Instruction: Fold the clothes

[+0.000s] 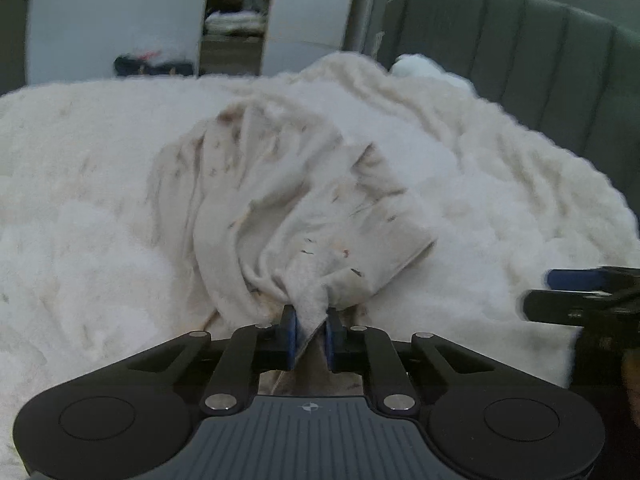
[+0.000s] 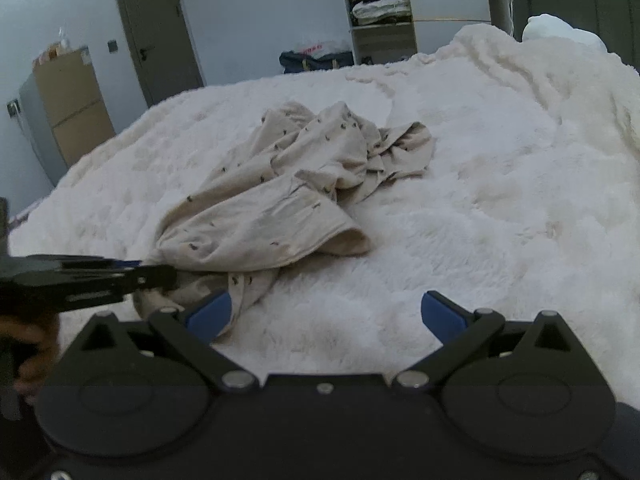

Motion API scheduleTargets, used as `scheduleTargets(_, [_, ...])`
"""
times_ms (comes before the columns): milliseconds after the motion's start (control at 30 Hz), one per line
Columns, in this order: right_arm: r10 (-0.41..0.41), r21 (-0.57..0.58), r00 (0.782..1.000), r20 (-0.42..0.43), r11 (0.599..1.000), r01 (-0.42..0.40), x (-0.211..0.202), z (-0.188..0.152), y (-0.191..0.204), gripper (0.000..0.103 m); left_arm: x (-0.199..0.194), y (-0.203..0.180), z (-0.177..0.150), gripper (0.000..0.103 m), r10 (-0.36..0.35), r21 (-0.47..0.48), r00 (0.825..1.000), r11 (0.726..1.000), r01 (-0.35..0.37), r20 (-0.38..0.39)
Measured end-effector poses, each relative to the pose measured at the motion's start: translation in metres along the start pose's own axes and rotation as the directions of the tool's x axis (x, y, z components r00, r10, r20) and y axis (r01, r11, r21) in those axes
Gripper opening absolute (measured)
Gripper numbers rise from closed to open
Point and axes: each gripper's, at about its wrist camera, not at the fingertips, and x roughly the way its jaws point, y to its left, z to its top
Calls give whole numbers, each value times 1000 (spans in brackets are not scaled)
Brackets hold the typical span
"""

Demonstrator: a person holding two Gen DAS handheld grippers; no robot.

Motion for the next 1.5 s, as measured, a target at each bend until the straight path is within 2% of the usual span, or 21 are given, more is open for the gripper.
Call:
scheduleTargets(100, [-1,-24,1000,28,1000,2,-2,0,2,103,-30,-15,12,11,-13,70,997,998,8,70])
scheduleTargets(267, [1,-25,999,45,1000,0,-3,0,1,103,-66,-22,31,11,-10,48,988,999,2,154])
scheduleTargets(433, [-2,-36,999,45,999,4,-2,1,4,103,-97,-19,57,11,-10,37,968,999,1,251])
scheduleTargets(567, [-15,-49,999,44,999,17,-1,0,8,103,-108,-20,65,11,1,62,961,998,-19,278])
scheduleTargets(667, [-20,-69,999,42,997,23,0,-1,13,103,-122,-20,75,11,-10,78,946,997,-17,323])
scheduleTargets(867, [5,-117,1000,10,993,-4,5,-6,25,102,-136,-15,96,11,1,79,929,996,-32,369])
scheduleTargets(933, [23,-179,999,-22,983,-27,6,-8,35,99,-153,-12,116,11,-3,84,912,996,-35,411])
scheduleTargets(967, [28,-221,999,-34,975,-34,6,-8,41,99,-155,-13,118,11,-3,85,909,996,-35,416])
scheduleTargets(1033, [37,-299,997,-60,953,-53,5,-9,52,98,-176,-11,136,11,0,84,887,996,-43,461])
scheduleTargets(1100, [44,-358,996,-80,931,-70,2,-7,62,96,-187,-11,144,11,4,73,874,996,-45,486])
scheduleTargets(1233, [3,-435,1000,-9,901,-6,-14,5,79,97,-221,-14,156,11,-36,27,830,999,26,556])
scheduleTargets(1267, [2,-450,1000,15,893,5,-18,9,85,97,-224,-17,156,11,-45,34,827,999,32,560])
scheduleTargets(1333, [52,-515,993,106,857,10,-38,20,108,103,-223,-21,155,12,-58,47,829,998,38,556])
scheduleTargets(1400, [90,-564,983,159,826,15,-48,22,122,103,-214,-22,149,12,-62,38,850,998,50,523])
scheduleTargets(1433, [118,-611,973,197,791,28,-54,23,136,103,-210,-21,144,12,-56,17,860,998,56,508])
scheduleTargets(1500, [139,-662,967,214,749,38,-56,20,148,102,-205,-19,135,12,-46,-21,870,998,64,491])
